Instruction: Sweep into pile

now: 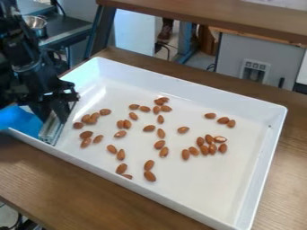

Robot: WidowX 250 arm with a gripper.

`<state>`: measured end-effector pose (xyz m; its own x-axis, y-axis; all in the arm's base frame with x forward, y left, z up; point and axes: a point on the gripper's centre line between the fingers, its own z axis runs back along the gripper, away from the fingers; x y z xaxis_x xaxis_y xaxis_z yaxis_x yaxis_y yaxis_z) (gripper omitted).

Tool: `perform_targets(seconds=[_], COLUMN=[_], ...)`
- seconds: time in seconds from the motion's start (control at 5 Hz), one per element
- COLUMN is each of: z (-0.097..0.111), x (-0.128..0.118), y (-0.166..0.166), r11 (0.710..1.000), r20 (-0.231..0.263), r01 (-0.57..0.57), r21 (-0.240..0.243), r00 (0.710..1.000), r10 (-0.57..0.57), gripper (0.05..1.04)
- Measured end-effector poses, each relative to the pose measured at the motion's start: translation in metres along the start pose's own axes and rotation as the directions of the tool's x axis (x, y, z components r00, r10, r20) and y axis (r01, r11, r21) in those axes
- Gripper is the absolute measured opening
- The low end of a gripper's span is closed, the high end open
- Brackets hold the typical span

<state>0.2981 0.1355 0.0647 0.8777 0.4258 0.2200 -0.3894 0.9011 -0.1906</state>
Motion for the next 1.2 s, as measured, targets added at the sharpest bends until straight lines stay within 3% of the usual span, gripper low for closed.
perform_targets(seconds=[0.6,1.2], z=[-0.011,-0.026], x=[-0.021,-0.027], y=[-0.085,-0.157], r11=[0.999,0.997], r20=[-0.01,0.099], r01=[-0.051,-0.082], r21=[-0.019,0.0], r00=[0.999,0.992], r10=[0.051,0.082], gripper=[0.368,0.367])
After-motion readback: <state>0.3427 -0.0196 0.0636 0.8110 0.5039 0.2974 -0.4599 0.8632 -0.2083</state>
